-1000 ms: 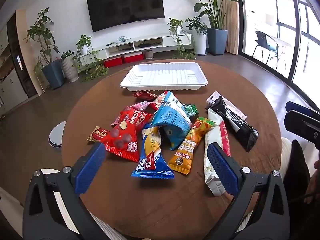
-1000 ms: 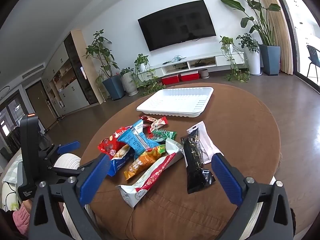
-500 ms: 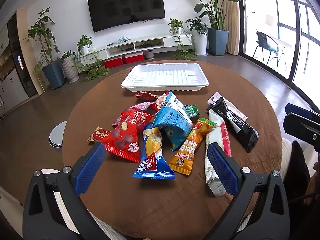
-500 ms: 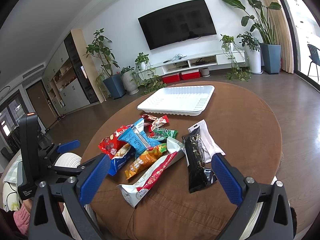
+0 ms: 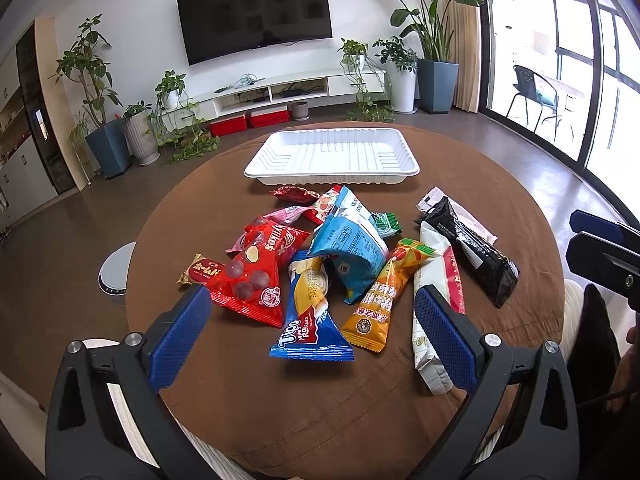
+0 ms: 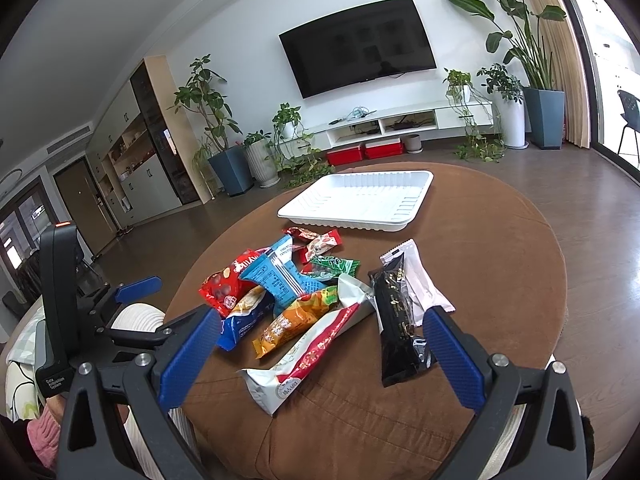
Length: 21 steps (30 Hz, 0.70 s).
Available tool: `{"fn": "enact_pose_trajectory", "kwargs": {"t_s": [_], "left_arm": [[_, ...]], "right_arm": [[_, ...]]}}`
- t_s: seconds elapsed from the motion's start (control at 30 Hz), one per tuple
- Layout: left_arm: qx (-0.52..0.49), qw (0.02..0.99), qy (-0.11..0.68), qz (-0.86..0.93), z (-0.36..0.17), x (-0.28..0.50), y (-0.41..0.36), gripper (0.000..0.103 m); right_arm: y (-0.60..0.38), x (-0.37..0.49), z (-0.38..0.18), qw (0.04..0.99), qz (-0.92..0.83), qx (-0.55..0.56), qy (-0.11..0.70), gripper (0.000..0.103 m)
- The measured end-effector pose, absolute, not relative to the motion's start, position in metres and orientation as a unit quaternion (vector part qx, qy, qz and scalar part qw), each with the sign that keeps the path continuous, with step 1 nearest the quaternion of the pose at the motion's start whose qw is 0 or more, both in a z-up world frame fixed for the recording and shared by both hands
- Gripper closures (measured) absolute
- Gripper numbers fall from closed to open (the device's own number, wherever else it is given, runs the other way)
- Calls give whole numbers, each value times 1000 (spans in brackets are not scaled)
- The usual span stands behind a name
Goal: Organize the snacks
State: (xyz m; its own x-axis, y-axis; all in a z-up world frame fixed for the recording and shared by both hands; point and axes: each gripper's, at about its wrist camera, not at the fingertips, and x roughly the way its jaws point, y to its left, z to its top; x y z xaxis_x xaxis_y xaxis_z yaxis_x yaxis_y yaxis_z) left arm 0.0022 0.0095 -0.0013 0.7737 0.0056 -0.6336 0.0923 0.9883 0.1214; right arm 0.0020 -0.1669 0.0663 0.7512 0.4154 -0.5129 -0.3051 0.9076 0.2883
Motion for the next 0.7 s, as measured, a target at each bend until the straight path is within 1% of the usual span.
{"fn": "enact_pose_trajectory", "kwargs": {"t_s": [0.7], "left_arm": [[70,940,334,-23,0,4,11,0]], "right_arm": [[-160,4,62,930,195,93,298,0]]}}
